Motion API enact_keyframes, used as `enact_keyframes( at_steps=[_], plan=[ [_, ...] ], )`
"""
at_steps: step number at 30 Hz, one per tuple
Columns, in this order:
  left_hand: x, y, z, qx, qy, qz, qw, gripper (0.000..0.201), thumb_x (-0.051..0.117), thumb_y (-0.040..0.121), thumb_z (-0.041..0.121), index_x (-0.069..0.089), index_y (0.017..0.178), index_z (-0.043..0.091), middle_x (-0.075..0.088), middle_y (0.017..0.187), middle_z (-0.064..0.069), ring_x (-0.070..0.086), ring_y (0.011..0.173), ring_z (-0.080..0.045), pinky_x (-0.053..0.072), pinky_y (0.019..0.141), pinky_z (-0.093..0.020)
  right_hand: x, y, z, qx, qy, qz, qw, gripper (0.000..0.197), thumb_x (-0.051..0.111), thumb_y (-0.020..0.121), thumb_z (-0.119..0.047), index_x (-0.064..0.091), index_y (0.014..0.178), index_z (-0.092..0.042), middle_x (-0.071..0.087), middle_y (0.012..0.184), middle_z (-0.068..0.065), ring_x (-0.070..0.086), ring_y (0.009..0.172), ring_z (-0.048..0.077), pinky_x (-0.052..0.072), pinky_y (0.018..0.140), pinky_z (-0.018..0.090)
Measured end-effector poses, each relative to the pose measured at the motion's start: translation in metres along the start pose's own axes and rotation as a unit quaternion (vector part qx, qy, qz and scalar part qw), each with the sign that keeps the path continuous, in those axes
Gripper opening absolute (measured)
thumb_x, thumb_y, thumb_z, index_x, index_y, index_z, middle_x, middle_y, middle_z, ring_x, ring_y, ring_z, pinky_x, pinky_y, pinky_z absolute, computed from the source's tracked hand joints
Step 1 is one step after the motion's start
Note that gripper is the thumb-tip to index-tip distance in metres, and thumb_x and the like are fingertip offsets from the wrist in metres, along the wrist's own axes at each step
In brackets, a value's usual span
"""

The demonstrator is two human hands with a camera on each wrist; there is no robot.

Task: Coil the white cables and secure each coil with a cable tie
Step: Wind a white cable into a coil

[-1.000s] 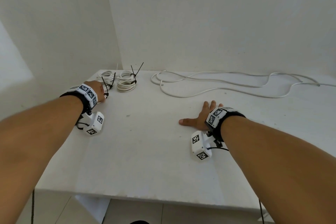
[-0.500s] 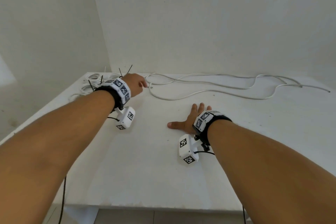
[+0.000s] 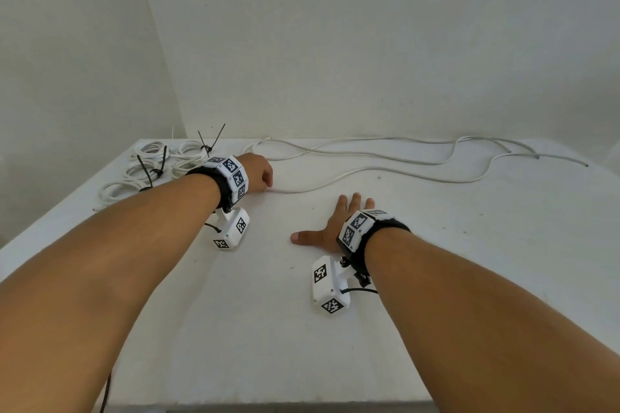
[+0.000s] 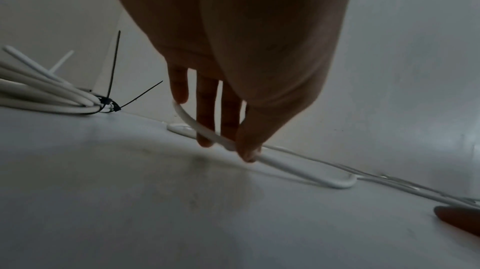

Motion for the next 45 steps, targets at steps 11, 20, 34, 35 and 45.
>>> enact_keyframes(
  at_steps=[11, 20, 34, 35, 45],
  plan=[
    [-0.024, -0.039, 0.017, 0.001, -0.439, 0.111, 0.891, 0.019, 0.046, 0.099, 0.017, 0.063, 0.094, 0.013, 0.050, 0.069, 0.002, 0.040, 0.055, -0.014, 0.033, 0.050, -0.023, -0.013, -0.004, 0.001, -0.015, 0.014, 0.013, 1.000, 0.143, 0.048, 0.050, -0.100, 0.007, 0.157, -0.015, 0.004, 0.165, 0.014, 0.005, 0.150, 0.040, 0.016, 0.119, 0.058],
    [-0.014, -0.082, 0.070, 0.012, -0.621, 0.058, 0.782, 0.029, 0.043, 0.104, 0.027, 0.055, 0.082, 0.012, 0.039, 0.061, 0.003, 0.030, 0.044, -0.008, 0.024, 0.042, -0.019, -0.140, -0.067, 0.002, -0.242, 0.290, 0.356, 0.855, 0.013, 0.064, 0.092, -0.032, 0.061, 0.093, -0.019, 0.062, 0.092, -0.008, 0.056, 0.088, 0.010, 0.044, 0.076, 0.025],
    [-0.011, -0.111, 0.140, 0.147, -0.775, -0.206, 0.579, 0.041, 0.041, 0.095, 0.043, 0.041, 0.061, 0.020, 0.027, 0.045, 0.009, 0.023, 0.035, -0.003, 0.016, 0.037, -0.017, -0.138, -0.058, 0.020, -0.332, 0.462, 0.322, 0.756, 0.016, 0.067, 0.095, -0.022, 0.072, 0.082, -0.013, 0.057, 0.064, 0.005, 0.037, 0.052, 0.004, 0.033, 0.051, 0.016],
    [-0.013, -0.114, 0.143, 0.164, -0.774, -0.216, 0.572, 0.041, 0.042, 0.094, 0.043, 0.042, 0.061, 0.020, 0.028, 0.044, 0.010, 0.023, 0.036, -0.003, 0.019, 0.037, -0.018, -0.140, -0.058, 0.022, -0.328, 0.468, 0.327, 0.753, 0.017, 0.067, 0.094, -0.023, 0.072, 0.083, -0.011, 0.056, 0.061, -0.002, 0.037, 0.050, 0.003, 0.033, 0.049, 0.016],
    [-0.041, -0.103, 0.133, 0.218, -0.859, -0.061, 0.458, 0.036, 0.039, 0.098, 0.031, 0.050, 0.067, 0.016, 0.030, 0.051, 0.007, 0.020, 0.048, -0.011, 0.021, 0.049, -0.024, -0.116, -0.051, -0.007, -0.335, 0.345, 0.255, 0.838, 0.044, 0.055, 0.101, -0.029, 0.058, 0.057, -0.024, 0.045, 0.052, -0.008, 0.037, 0.050, 0.010, 0.033, 0.053, 0.025]
  ],
)
Point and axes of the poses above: each hand's wrist, its own y-axis towards the middle knuckle, its own x-axis out of the palm, z = x × y, the point moved 9 cm from there along y, towards the middle knuckle
